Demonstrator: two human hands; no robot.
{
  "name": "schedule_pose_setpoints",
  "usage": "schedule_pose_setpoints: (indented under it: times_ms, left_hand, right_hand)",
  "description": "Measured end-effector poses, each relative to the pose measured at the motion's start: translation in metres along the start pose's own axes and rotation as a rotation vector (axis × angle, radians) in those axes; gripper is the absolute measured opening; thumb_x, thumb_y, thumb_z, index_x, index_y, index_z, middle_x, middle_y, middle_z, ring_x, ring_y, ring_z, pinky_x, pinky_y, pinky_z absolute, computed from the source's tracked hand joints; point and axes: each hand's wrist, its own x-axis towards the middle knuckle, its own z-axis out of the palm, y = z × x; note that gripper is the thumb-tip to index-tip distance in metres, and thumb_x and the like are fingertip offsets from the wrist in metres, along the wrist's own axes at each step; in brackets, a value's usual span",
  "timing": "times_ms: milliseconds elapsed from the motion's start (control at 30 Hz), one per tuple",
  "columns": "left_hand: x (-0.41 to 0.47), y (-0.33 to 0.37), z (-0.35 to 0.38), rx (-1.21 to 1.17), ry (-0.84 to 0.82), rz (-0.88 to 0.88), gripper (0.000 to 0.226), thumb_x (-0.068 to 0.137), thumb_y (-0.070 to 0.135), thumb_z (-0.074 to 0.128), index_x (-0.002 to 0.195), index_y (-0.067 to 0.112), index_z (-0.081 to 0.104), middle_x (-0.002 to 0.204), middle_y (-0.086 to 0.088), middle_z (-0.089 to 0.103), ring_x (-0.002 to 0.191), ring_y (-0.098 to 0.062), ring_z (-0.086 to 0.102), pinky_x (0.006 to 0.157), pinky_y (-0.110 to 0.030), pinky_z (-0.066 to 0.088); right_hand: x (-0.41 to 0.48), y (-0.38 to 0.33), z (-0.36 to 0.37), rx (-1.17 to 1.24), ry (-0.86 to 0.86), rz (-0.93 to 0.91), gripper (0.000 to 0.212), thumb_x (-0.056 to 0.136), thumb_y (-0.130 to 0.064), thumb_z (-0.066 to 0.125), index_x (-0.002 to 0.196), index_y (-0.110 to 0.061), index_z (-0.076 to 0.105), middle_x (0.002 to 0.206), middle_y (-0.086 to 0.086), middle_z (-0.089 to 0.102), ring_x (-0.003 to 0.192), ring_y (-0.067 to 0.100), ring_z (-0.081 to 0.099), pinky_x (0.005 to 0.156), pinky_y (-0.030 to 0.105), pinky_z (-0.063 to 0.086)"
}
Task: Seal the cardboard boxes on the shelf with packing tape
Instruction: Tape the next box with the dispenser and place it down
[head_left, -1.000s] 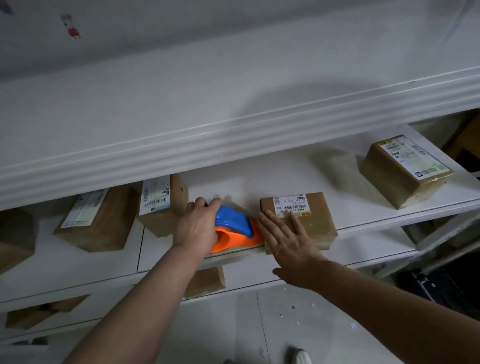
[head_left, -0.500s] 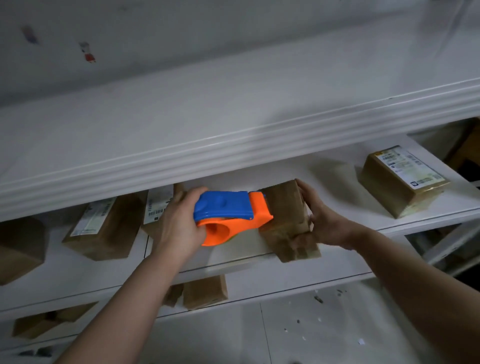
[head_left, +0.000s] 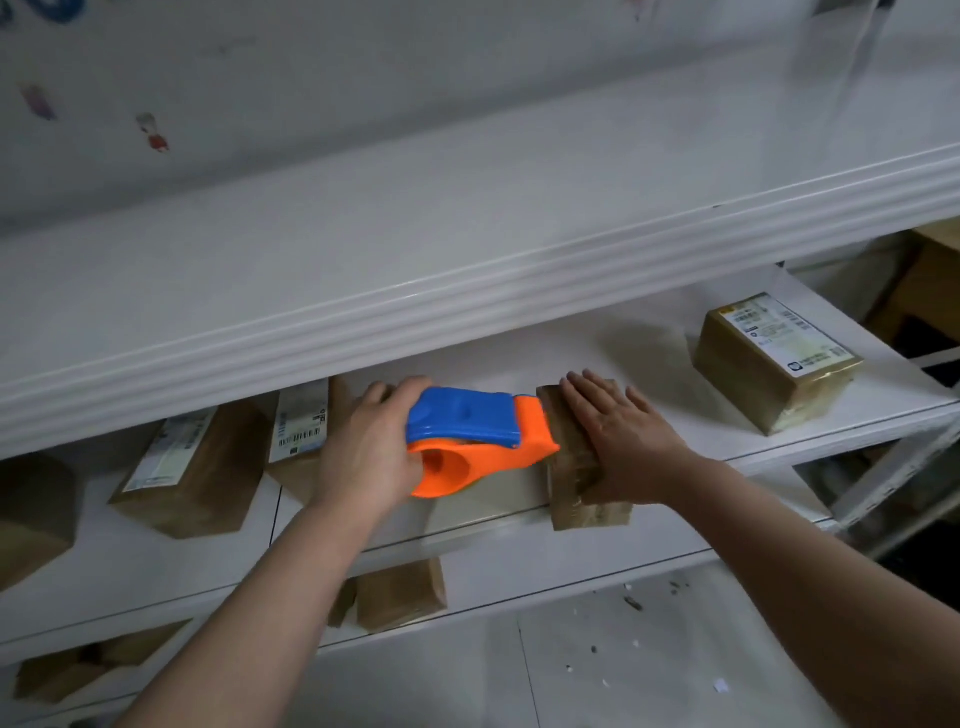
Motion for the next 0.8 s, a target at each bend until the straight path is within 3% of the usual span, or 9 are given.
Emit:
schedule_pose_setpoints:
  times_ms: [133, 267, 367, 467, 567, 667, 733, 800]
  left_hand:
    - [-0.010, -0.040, -0.002, -0.058, 0.003, -0.087, 0.070, 0.073, 0.000, 0.061, 0.134, 0.030, 0.050, 0.121, -0.004, 0.053, 0.107, -0.030, 0.057, 0.079, -0.037, 0.050]
    - [-0.006, -0.020, 0.026, -0.048, -0.081, -0.038, 0.072, 0.073, -0.001, 0.059, 0.135, 0.033, 0.046, 0.120, -0.002, 0.050, 0.105, -0.027, 0.056, 0.074, -0.038, 0.052]
    - [-0.007, -0.009, 0.049, -0.128, -0.108, -0.045, 0.068, 0.072, -0.002, 0.058, 0.130, 0.031, 0.049, 0.111, -0.004, 0.052, 0.102, -0.029, 0.057, 0.074, -0.036, 0.051]
    - [-0.008, -0.011, 0.053, -0.162, -0.104, -0.069, 0.068, 0.072, -0.003, 0.060, 0.130, 0.032, 0.050, 0.111, -0.003, 0.052, 0.100, -0.028, 0.058, 0.077, -0.038, 0.053]
    - [-0.005, -0.016, 0.039, -0.156, -0.040, -0.048, 0.070, 0.072, -0.004, 0.060, 0.130, 0.034, 0.051, 0.116, -0.002, 0.053, 0.101, -0.027, 0.058, 0.076, -0.041, 0.054]
    - [-0.002, -0.011, 0.016, -0.046, 0.046, -0.107, 0.070, 0.074, 0.001, 0.060, 0.133, 0.035, 0.048, 0.121, -0.001, 0.051, 0.104, -0.027, 0.057, 0.071, -0.038, 0.052]
    - [-0.001, 0.007, 0.009, 0.096, 0.018, -0.085, 0.069, 0.077, 0.006, 0.059, 0.136, 0.037, 0.042, 0.122, 0.000, 0.048, 0.108, -0.025, 0.054, 0.067, -0.035, 0.048]
    - [0.000, 0.029, 0.014, 0.182, -0.036, -0.024, 0.067, 0.079, 0.009, 0.058, 0.137, 0.036, 0.038, 0.122, -0.001, 0.046, 0.112, -0.025, 0.050, 0.070, -0.035, 0.047]
  right_hand:
    - [0.001, -0.002, -0.001, 0.031, -0.010, -0.046, 0.121, 0.069, -0.057, 0.073, 0.150, -0.037, -0.014, 0.161, -0.001, -0.013, 0.147, 0.019, -0.016, 0.118, 0.049, 0.004]
    - [0.000, -0.002, -0.004, 0.051, -0.033, -0.071, 0.110, 0.070, -0.066, 0.067, 0.143, -0.053, -0.014, 0.159, 0.003, -0.022, 0.146, 0.022, -0.021, 0.116, 0.054, 0.008]
    - [0.000, 0.003, -0.002, 0.057, -0.032, -0.076, 0.109, 0.073, -0.061, 0.067, 0.143, -0.053, -0.015, 0.159, 0.003, -0.020, 0.147, 0.023, -0.018, 0.117, 0.052, 0.011]
    - [0.007, 0.002, -0.002, 0.103, 0.034, -0.110, 0.116, 0.064, -0.049, 0.077, 0.151, -0.041, 0.000, 0.158, 0.003, 0.005, 0.146, 0.023, 0.001, 0.109, 0.043, 0.036]
    - [0.014, 0.004, 0.003, 0.303, 0.174, -0.159, 0.121, 0.054, -0.038, 0.084, 0.153, -0.030, 0.013, 0.151, 0.002, 0.022, 0.139, 0.020, 0.019, 0.098, 0.037, 0.045]
    - [0.009, 0.009, 0.022, 0.835, 0.186, -0.117, 0.121, 0.055, -0.040, 0.085, 0.150, -0.032, 0.011, 0.151, -0.006, 0.015, 0.137, 0.008, 0.023, 0.104, 0.021, 0.036]
    - [0.001, 0.009, 0.044, 1.005, 0.144, -0.068, 0.122, 0.056, -0.045, 0.085, 0.148, -0.032, 0.007, 0.153, -0.009, 0.012, 0.139, 0.004, 0.021, 0.107, 0.014, 0.032]
    - [-0.004, 0.014, 0.072, 0.996, 0.130, -0.009, 0.127, 0.055, -0.054, 0.086, 0.149, -0.027, 0.005, 0.156, -0.001, 0.018, 0.142, 0.009, 0.023, 0.115, 0.032, 0.030]
